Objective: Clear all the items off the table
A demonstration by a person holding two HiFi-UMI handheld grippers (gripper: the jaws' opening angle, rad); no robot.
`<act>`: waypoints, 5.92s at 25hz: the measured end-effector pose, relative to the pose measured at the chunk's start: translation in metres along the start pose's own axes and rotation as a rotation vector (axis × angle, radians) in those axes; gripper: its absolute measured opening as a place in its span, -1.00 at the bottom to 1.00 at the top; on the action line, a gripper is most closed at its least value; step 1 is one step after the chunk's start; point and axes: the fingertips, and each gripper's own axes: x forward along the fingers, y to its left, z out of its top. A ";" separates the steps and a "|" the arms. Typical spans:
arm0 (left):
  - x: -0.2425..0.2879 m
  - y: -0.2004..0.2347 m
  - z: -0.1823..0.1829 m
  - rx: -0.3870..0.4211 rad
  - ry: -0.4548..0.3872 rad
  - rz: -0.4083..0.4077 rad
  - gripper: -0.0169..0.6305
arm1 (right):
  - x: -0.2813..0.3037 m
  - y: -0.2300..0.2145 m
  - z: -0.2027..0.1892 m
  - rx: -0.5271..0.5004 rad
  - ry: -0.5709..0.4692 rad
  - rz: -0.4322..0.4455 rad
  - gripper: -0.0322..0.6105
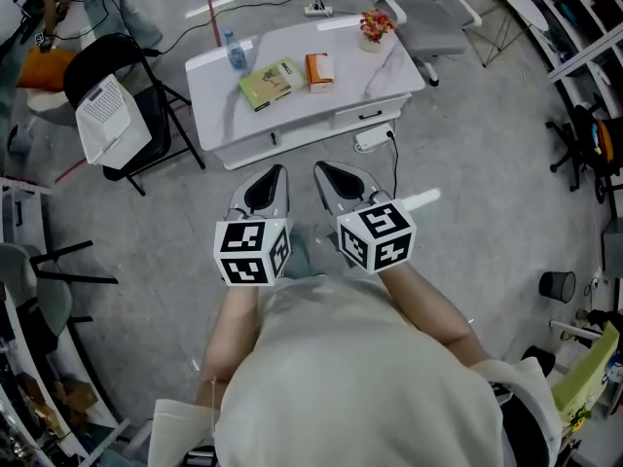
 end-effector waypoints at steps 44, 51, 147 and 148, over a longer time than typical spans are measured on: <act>0.169 0.245 0.111 -0.032 0.041 -0.080 -0.92 | 0.286 -0.039 0.096 0.059 0.048 -0.125 -0.91; 0.182 0.252 0.105 -0.065 0.064 -0.093 -0.92 | 0.284 -0.049 0.082 0.064 0.108 -0.157 -0.91; 0.525 0.380 -0.237 -0.491 0.638 0.157 0.47 | 0.611 -0.355 -0.216 0.128 0.780 -0.046 0.61; 0.526 0.380 -0.238 -0.492 0.644 0.155 0.48 | 0.612 -0.355 -0.218 0.128 0.788 -0.050 0.62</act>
